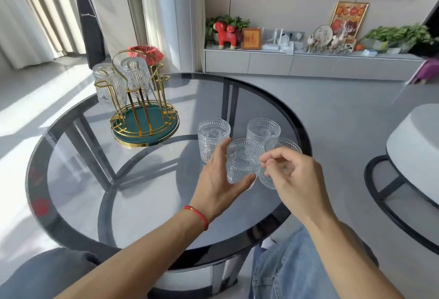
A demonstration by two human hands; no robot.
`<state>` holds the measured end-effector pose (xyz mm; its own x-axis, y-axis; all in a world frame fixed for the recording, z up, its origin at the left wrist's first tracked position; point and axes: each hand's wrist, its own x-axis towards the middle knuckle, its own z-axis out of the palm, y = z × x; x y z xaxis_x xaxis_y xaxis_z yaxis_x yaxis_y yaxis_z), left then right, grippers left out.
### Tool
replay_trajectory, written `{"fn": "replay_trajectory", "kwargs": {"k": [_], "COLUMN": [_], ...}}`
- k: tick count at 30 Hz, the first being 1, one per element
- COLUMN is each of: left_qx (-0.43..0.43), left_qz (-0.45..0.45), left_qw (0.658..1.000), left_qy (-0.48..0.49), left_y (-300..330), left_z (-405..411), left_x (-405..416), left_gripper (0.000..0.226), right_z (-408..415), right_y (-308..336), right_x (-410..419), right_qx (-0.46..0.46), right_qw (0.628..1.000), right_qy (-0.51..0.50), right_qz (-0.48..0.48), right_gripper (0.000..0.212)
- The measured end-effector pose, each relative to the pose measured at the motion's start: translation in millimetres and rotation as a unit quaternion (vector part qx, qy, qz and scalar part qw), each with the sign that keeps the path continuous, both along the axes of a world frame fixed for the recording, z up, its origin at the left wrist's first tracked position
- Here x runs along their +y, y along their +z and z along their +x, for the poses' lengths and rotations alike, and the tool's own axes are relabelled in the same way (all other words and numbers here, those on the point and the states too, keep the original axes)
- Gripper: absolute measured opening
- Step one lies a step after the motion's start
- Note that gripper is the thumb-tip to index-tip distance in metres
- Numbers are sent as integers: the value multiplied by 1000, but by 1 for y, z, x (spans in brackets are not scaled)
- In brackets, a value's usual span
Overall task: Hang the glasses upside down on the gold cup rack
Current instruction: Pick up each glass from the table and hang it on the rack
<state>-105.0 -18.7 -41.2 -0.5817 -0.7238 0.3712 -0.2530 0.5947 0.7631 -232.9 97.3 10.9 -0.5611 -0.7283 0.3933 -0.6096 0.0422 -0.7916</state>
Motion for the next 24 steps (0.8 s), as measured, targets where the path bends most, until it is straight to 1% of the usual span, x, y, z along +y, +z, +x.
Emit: {"fn": "replay_trajectory", "kwargs": {"k": [5, 7, 10, 12, 13, 15, 16, 18, 19, 21, 23, 24], "left_qx": [2, 7, 30, 65, 94, 171, 200, 229, 242, 266, 272, 266], "left_qz": [-20, -2, 70, 150, 200, 313, 364, 437, 463, 489, 498, 495], "left_qw": [999, 999, 996, 985, 974, 934, 909, 867, 849, 825, 818, 821], "left_qy": [31, 42, 49, 52, 48, 17, -11, -61, -75, -91, -97, -97], "left_y": [12, 19, 34, 45, 50, 58, 61, 66, 68, 70, 71, 71], "left_z": [9, 19, 36, 47, 51, 59, 63, 67, 69, 71, 73, 75], "left_x": [-5, -6, -10, -16, -20, -27, -29, -33, -35, -38, -45, -49], "left_gripper": [92, 87, 80, 77, 77, 79, 81, 76, 70, 63, 61, 62], "right_z": [3, 5, 9, 14, 17, 25, 30, 41, 46, 52, 54, 56], "right_y": [1, 1, 0, -1, -1, -3, -4, -4, -2, 0, 4, 5], "right_x": [0, 1, 0, -3, -5, -11, -15, -25, -31, -43, -53, -57], "right_qx": [-31, -61, -75, -54, -32, 8, 12, -32, -56, -89, -121, -133], "right_qw": [999, 996, 993, 993, 994, 992, 990, 985, 983, 980, 976, 975], "right_qy": [27, 53, 80, 90, 98, 124, 140, 168, 176, 179, 178, 177], "right_qz": [-18, -39, -52, -48, -47, -38, -29, -11, -10, -20, -29, -32], "right_gripper": [23, 24, 22, 19, 19, 25, 34, 52, 57, 60, 60, 61]}}
